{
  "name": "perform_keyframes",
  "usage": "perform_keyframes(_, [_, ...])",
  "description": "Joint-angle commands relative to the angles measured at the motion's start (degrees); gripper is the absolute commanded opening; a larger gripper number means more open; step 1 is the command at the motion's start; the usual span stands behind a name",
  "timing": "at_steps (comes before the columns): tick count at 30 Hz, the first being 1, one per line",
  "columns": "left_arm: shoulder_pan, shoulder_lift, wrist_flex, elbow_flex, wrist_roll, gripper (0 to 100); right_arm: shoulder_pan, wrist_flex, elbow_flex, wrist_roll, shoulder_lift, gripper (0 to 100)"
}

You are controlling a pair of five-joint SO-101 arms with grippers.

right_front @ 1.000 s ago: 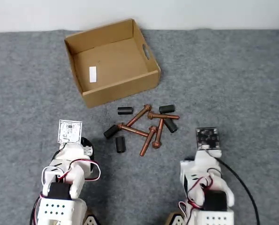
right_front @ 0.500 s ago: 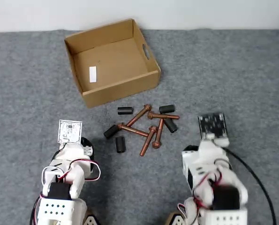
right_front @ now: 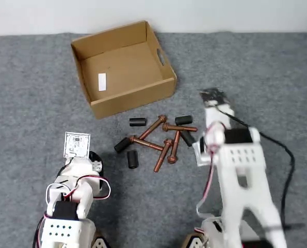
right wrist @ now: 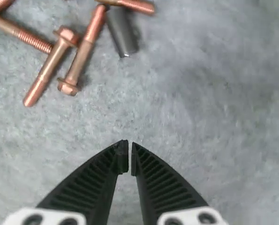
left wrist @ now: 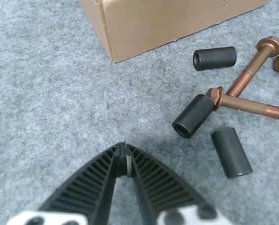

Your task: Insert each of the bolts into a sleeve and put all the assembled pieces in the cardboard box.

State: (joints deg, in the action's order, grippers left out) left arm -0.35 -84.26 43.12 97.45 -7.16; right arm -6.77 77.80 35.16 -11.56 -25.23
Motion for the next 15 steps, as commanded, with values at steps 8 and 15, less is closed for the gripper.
perform_keyframes(8, [0.1, -0.4, 0.0, -0.6, 0.0, 1, -1.0, 1.0, -23.8, -13.2, 26.2, 15.4])
perform_keyframes(15, [0.1, -0.4, 0.0, -0.6, 0.0, 1, -6.2, 2.2, -31.0, -13.1, 34.2, 23.4])
